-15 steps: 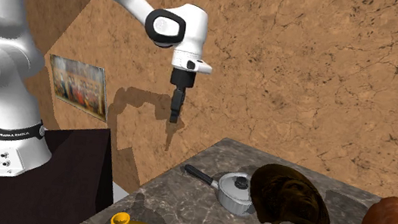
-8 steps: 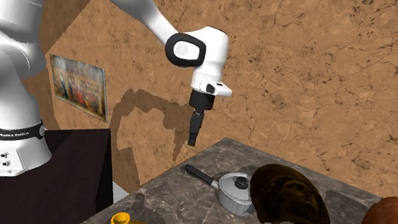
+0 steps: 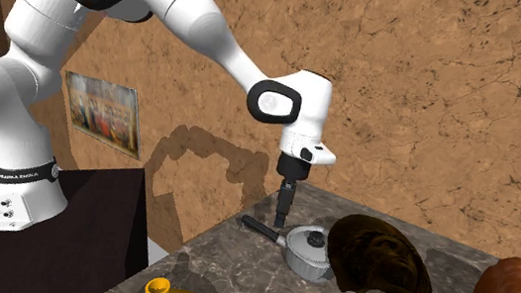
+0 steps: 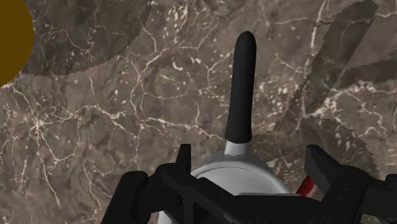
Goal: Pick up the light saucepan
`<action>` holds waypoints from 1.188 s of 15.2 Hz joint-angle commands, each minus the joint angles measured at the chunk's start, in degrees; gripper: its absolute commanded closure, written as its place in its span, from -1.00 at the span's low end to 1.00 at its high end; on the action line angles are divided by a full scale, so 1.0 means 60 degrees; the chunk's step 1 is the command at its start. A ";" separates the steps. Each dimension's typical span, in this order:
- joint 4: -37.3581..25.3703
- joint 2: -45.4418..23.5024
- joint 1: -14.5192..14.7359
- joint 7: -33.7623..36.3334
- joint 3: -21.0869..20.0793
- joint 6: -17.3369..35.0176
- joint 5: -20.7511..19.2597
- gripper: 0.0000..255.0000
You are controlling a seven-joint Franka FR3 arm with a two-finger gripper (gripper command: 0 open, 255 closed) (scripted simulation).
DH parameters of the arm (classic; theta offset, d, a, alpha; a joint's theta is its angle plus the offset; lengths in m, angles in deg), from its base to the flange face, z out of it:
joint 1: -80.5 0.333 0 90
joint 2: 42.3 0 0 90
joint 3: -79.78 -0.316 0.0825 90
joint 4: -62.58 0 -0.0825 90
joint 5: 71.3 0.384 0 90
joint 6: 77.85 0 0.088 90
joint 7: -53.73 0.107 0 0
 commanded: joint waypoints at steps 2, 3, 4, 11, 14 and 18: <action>-0.0511 -0.0541 -0.0108 0.0032 0.0017 0.0042 0.0074 -1.00; -0.0509 -0.0624 -0.0113 0.0036 0.0011 0.0126 0.0080 -1.00; -0.0510 -0.0709 -0.0118 0.0041 0.0005 0.0209 0.0086 -1.00; -0.0569 -0.1135 -0.0146 0.0060 -0.0024 0.0574 0.0116 1.00; -0.0589 -0.1147 -0.0146 0.0061 -0.0026 0.0565 0.0118 1.00; -0.0584 -0.1140 -0.0141 0.0067 -0.0026 0.0564 0.0117 1.00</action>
